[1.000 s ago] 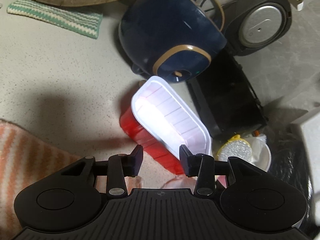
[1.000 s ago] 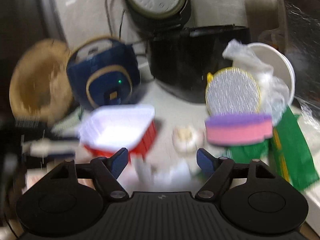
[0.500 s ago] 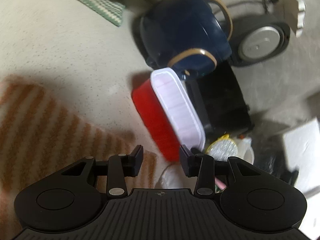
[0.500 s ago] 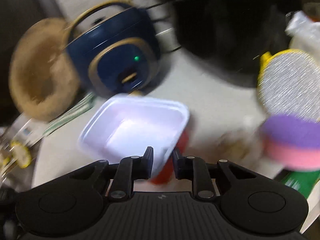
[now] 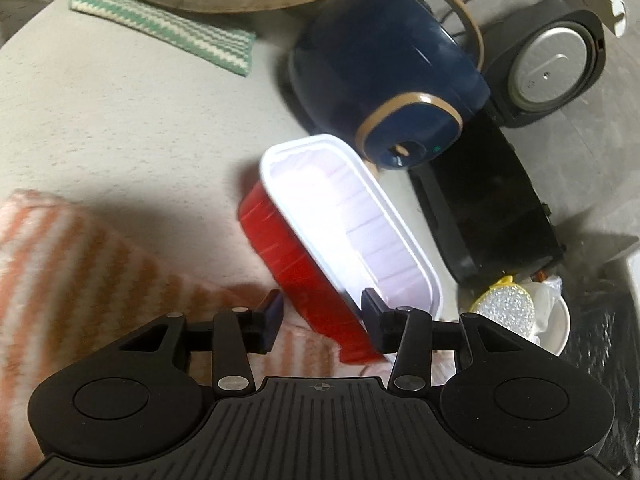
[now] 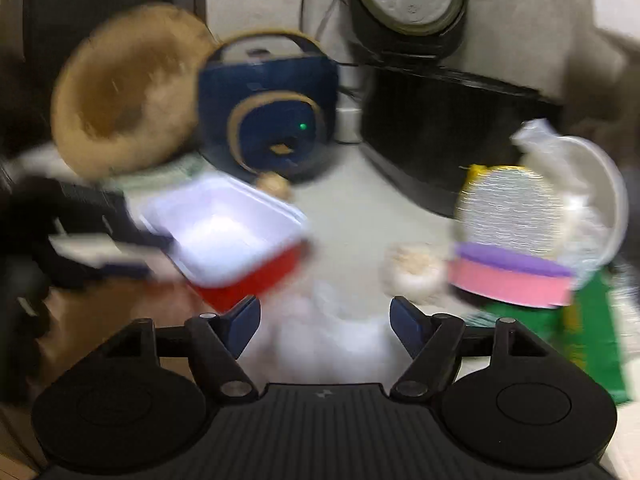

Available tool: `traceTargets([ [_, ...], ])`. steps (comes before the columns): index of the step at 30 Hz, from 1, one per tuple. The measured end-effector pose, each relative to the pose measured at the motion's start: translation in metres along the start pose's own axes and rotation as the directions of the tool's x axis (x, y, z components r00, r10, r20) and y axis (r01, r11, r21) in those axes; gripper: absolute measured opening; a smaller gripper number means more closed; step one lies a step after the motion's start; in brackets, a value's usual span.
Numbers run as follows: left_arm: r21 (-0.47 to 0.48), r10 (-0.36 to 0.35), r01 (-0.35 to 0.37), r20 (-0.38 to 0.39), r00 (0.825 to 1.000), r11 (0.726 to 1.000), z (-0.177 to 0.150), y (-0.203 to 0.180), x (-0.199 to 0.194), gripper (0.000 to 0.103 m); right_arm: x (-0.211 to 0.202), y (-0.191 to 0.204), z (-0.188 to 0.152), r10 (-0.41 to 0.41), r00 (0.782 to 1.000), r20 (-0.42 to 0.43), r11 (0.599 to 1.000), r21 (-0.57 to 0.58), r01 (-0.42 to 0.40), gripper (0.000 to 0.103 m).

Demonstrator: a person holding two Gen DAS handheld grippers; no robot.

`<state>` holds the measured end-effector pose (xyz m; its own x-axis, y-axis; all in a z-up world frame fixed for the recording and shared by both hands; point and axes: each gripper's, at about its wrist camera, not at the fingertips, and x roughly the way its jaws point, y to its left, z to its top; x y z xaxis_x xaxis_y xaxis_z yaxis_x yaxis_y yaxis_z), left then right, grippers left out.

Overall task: Collect trash
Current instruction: 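Lower the right tool onto the crumpled white tissue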

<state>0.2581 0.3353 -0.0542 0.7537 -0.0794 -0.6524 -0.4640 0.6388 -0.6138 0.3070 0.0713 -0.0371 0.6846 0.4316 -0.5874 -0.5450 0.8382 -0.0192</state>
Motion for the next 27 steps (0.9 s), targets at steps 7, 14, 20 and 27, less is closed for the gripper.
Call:
traceTargets([
  [7, 0.065, -0.014, 0.015, -0.017, 1.000, 0.998, -0.001, -0.030, 0.030, 0.048, 0.002, -0.010, -0.022, -0.024, 0.998, -0.054, 0.997, 0.074, 0.028, 0.072],
  [14, -0.063, -0.006, 0.006, -0.001, 1.000, 0.998, 0.009, -0.028, 0.045, 0.050, -0.012, 0.000, -0.033, -0.110, 0.994, -0.010, 0.993, 0.039, 0.110, 0.088],
  [20, -0.040, 0.049, -0.047, 0.033, 0.998, 0.998, 0.014, -0.011, 0.023, 0.049, -0.007, -0.006, -0.032, -0.043, 0.997, -0.061, 0.997, 0.057, 0.046, 0.087],
  [27, -0.110, 0.094, -0.080, 0.129, 0.987, 0.991, 0.025, 0.015, -0.008, 0.046, -0.011, -0.005, -0.010, 0.036, 0.999, 0.023, 0.991, 0.128, -0.039, 0.087],
])
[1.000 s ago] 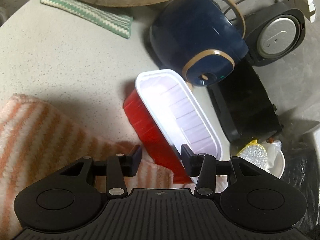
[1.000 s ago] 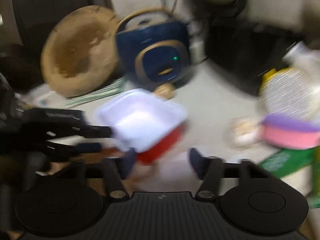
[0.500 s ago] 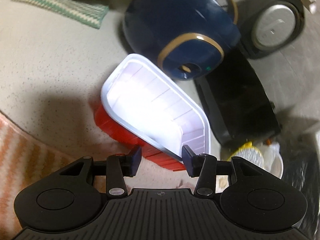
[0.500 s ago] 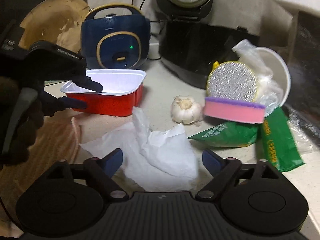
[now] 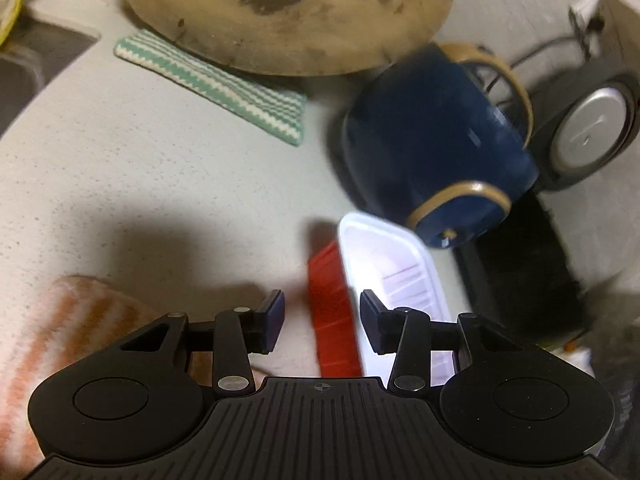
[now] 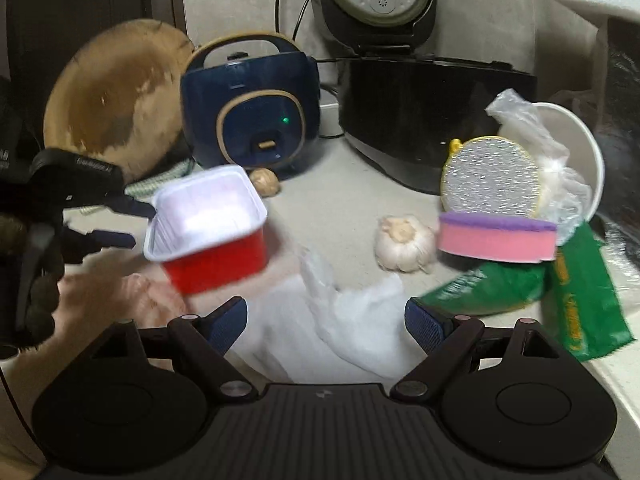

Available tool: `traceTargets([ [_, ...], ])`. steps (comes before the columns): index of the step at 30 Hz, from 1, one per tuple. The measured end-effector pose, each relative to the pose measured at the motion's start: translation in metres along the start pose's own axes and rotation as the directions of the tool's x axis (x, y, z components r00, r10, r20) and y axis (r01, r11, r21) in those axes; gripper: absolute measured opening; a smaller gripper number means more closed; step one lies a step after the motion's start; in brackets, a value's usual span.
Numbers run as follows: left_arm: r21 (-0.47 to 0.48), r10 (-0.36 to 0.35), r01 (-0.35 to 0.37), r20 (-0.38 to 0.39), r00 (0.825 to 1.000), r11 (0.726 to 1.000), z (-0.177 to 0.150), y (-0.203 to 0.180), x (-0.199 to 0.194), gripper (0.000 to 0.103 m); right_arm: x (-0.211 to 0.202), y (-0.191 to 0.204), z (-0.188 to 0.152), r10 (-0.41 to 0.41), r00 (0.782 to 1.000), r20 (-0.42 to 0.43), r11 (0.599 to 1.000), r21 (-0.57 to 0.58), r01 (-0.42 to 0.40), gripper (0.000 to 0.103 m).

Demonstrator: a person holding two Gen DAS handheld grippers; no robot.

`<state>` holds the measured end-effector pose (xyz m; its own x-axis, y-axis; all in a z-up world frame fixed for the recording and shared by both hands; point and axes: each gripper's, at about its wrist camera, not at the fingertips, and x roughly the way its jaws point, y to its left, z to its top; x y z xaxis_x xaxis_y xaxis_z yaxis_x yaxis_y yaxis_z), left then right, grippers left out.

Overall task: Collect trash
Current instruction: 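Lower the right tool onto the crumpled white tissue, then close the right tool on the white tissue and lift it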

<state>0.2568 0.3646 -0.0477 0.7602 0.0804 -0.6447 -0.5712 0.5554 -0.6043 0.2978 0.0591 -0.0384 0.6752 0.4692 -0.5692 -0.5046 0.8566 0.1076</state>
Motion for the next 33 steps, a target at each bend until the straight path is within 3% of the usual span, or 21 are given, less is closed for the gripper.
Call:
traceTargets([
  [2, 0.017, -0.031, 0.032, -0.032, 0.999, 0.999, 0.002, -0.006, 0.003, 0.046, 0.002, 0.002, 0.001, 0.013, 1.000, -0.004, 1.000, 0.010, -0.013, 0.087],
  [5, 0.113, 0.002, 0.004, -0.052, 0.999, 0.994, -0.004, -0.020, 0.010, 0.046, 0.005, 0.005, -0.003, 0.012, 1.000, -0.020, 1.000, -0.004, -0.012, 0.087],
  [9, 0.206, 0.041, -0.023, -0.084, 0.996, 0.978, -0.020, -0.033, 0.025, 0.046, 0.004, 0.008, -0.010, -0.047, 0.999, -0.017, 0.997, -0.059, 0.046, 0.087],
  [15, 0.324, 0.048, 0.006, -0.160, 0.986, 0.946, -0.046, -0.046, 0.042, 0.044, 0.008, 0.002, -0.015, -0.082, 0.997, -0.012, 0.993, -0.086, 0.081, 0.087],
  [20, 0.430, 0.018, 0.076, -0.211, 0.977, 0.900, -0.055, -0.053, 0.036, 0.019, 0.023, -0.002, -0.017, -0.057, 0.997, -0.045, 0.996, -0.074, 0.054, 0.087],
  [23, 0.493, 0.041, 0.055, -0.182, 0.982, 0.868, -0.056, -0.054, 0.026, 0.018, 0.034, -0.004, -0.021, -0.026, 0.996, -0.086, 0.999, -0.040, 0.023, 0.087],
  [28, 0.484, 0.040, 0.071, -0.215, 0.976, 0.872, -0.054, -0.049, 0.024, 0.019, 0.048, 0.009, -0.025, -0.054, 0.995, -0.087, 0.994, -0.094, 0.046, 0.087],
  [29, 0.486, 0.044, 0.072, -0.224, 0.974, 0.871, -0.055, -0.048, 0.026, 0.021, 0.048, 0.012, -0.024, -0.052, 0.995, -0.086, 0.994, -0.098, 0.044, 0.080],
  [31, 0.482, 0.037, 0.080, -0.228, 0.973, 0.872, -0.055, -0.046, 0.030, 0.024, 0.047, 0.016, -0.021, -0.050, 0.995, -0.090, 0.993, -0.107, 0.041, 0.055],
  [32, 0.477, 0.027, 0.089, -0.232, 0.972, 0.874, -0.054, -0.045, 0.031, 0.024, 0.045, 0.018, -0.019, -0.048, 0.994, -0.098, 0.993, -0.114, 0.037, 0.033],
  [33, 0.473, 0.015, 0.101, -0.236, 0.972, 0.875, -0.054, -0.044, 0.033, 0.024, 0.044, 0.018, -0.018, -0.058, 0.993, -0.104, 0.992, -0.114, 0.046, 0.018],
])
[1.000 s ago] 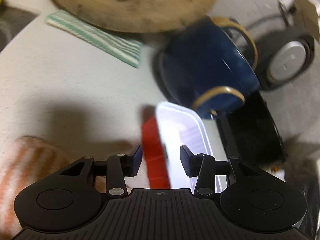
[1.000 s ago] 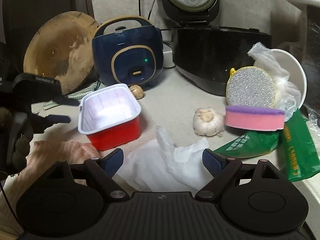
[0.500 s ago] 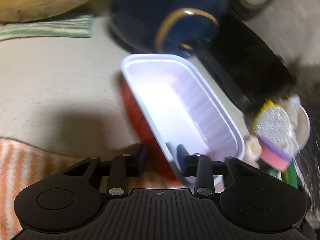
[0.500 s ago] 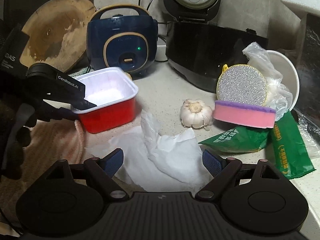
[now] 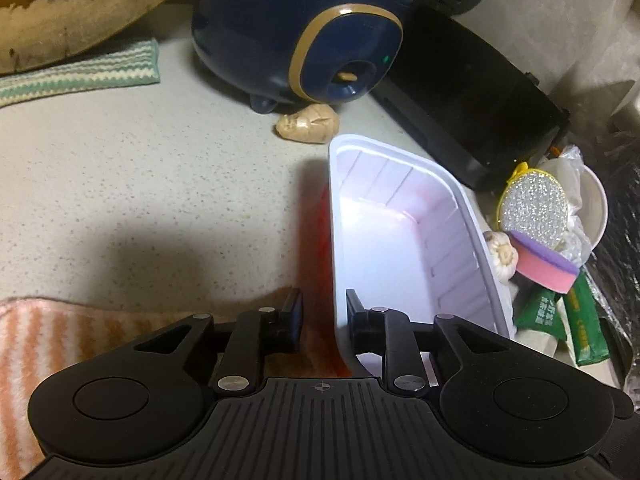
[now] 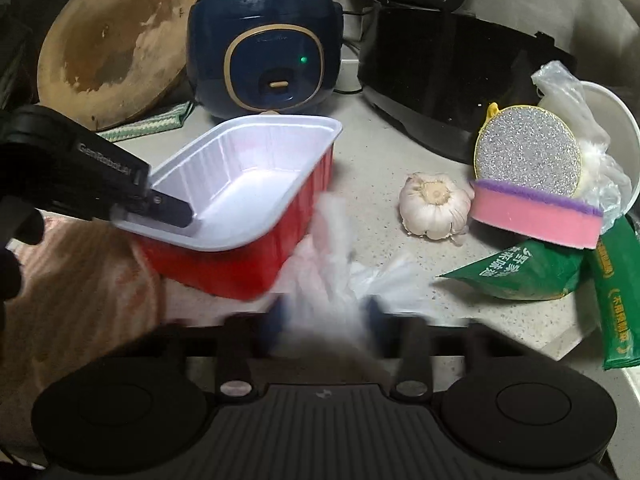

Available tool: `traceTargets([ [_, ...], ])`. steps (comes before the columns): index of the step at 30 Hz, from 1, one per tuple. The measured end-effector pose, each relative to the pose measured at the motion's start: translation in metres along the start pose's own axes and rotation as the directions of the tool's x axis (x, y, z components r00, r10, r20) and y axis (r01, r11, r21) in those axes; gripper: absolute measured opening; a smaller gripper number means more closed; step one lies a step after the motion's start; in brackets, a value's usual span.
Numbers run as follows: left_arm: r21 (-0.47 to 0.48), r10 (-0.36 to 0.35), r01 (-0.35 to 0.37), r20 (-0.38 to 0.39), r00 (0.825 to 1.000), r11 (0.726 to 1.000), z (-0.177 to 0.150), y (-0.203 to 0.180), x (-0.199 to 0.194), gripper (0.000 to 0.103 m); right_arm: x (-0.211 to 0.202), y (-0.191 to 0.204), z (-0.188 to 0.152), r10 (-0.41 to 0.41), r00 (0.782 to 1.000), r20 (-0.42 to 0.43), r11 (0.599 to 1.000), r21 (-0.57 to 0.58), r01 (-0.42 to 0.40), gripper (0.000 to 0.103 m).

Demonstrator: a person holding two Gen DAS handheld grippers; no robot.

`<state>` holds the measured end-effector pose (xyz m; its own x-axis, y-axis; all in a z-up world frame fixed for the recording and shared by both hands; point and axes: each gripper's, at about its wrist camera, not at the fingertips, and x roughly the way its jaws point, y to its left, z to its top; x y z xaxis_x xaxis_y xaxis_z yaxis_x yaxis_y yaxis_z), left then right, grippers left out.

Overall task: Collect trash
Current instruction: 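Close the right tool on the white tissue and lift it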

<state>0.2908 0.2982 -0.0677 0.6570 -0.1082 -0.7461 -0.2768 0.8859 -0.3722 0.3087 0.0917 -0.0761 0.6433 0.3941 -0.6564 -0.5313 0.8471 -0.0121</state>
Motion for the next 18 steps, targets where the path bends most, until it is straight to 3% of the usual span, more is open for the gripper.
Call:
traceTargets([
  [3, -0.006, -0.055, 0.055, -0.004, 0.998, 0.998, 0.001, 0.004, 0.007, 0.023, -0.004, -0.004, 0.000, -0.030, 0.999, -0.022, 0.999, 0.039, 0.031, 0.010],
  [10, -0.079, -0.199, 0.197, -0.015, 0.980, 0.977, 0.001, 0.013, 0.020, 0.019, -0.048, -0.025, -0.002, -0.116, 0.993, -0.004, 0.966, 0.234, 0.114, 0.009],
  [13, -0.073, -0.238, 0.236, -0.017, 0.971, 0.969, 0.002, 0.009, 0.021, 0.018, -0.071, -0.033, -0.010, -0.203, 0.979, 0.000, 0.936, 0.295, 0.194, 0.009],
  [18, -0.027, -0.269, 0.269, -0.004, 0.963, 0.963, 0.001, -0.008, 0.015, 0.015, -0.102, -0.049, -0.045, -0.329, 0.942, -0.061, 0.870, 0.368, 0.328, 0.009],
])
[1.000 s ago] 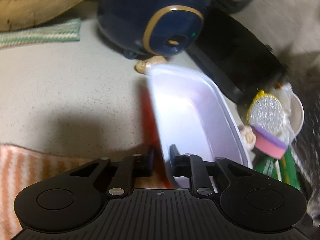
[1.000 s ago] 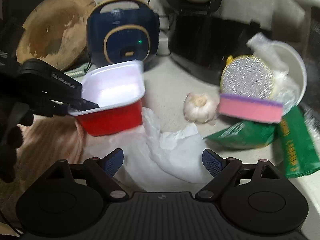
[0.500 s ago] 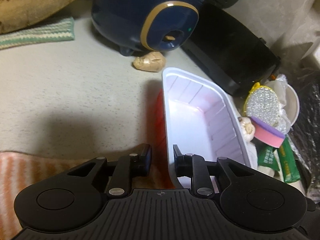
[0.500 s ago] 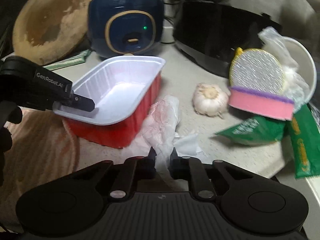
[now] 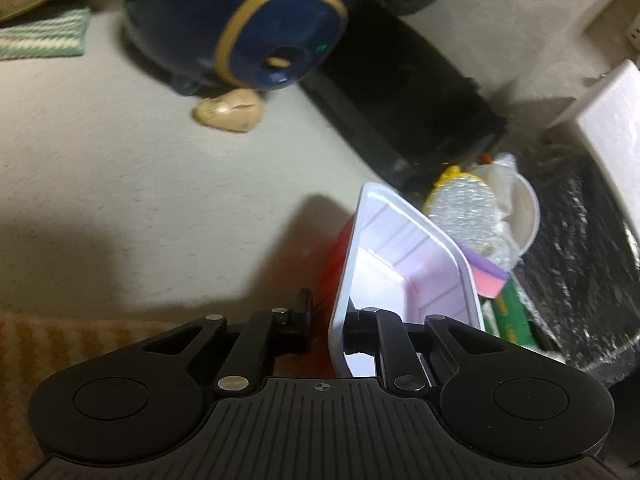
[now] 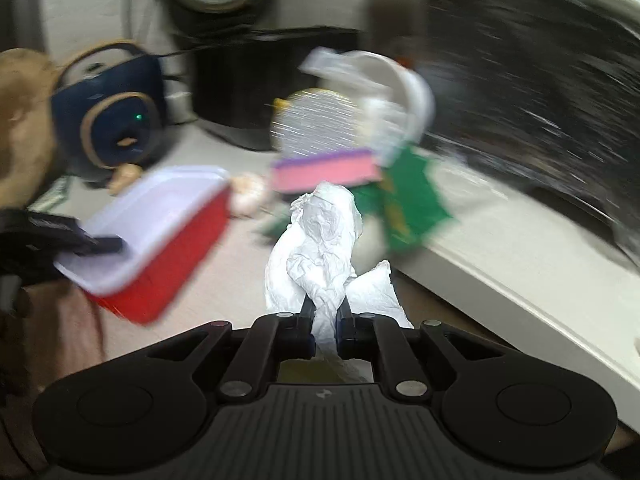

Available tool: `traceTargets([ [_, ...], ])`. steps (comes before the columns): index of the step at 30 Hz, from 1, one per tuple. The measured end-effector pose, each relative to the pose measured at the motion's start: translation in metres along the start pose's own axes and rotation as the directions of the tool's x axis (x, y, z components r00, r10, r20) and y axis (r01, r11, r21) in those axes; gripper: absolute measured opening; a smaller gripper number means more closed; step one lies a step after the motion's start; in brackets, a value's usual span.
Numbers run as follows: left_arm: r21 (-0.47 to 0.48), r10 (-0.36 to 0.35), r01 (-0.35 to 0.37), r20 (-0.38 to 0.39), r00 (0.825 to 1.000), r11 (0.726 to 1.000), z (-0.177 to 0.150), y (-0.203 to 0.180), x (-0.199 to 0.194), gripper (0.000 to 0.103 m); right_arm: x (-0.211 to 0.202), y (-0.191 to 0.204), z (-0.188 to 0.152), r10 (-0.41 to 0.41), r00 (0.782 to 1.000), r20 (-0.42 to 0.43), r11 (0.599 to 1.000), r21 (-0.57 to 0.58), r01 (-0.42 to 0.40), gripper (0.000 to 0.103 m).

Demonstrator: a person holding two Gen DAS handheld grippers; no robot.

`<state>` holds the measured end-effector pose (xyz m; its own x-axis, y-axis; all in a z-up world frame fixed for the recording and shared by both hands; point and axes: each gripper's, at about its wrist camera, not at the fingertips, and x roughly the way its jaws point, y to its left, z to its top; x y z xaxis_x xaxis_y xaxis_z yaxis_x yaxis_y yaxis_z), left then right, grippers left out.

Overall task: Collect trash
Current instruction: 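Close the right tool on the white tissue and lift it, then drop the tissue from the right tool into the green bin while the left tool drops the tray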

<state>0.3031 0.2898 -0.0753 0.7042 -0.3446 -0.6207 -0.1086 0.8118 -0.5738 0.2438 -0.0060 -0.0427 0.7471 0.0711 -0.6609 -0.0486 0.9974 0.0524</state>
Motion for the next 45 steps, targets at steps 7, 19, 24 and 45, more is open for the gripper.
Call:
traceTargets([
  [7, 0.054, -0.019, 0.016, 0.073, 0.997, 0.998, -0.019, -0.035, -0.026, 0.015, -0.001, -0.046, -0.047, -0.016, 0.998, -0.056, 0.992, 0.120, 0.023, 0.009],
  [19, 0.221, -0.008, 0.059, -0.224, 0.975, 0.973, -0.156, -0.131, -0.020, 0.015, -0.030, -0.139, -0.119, 0.050, 0.998, -0.044, 0.987, 0.158, -0.043, 0.009],
  [24, 0.193, 0.131, -0.047, -0.455, 0.881, 0.980, -0.236, -0.104, 0.051, 0.015, -0.003, -0.176, -0.166, 0.068, 0.978, -0.195, 0.974, 0.226, -0.022, 0.009],
  [45, 0.115, 0.175, -0.136, -0.489, 0.855, 0.984, -0.346, 0.039, 0.272, 0.023, 0.085, -0.170, -0.250, -0.033, 0.877, -0.480, 0.995, 0.066, 0.074, 0.009],
])
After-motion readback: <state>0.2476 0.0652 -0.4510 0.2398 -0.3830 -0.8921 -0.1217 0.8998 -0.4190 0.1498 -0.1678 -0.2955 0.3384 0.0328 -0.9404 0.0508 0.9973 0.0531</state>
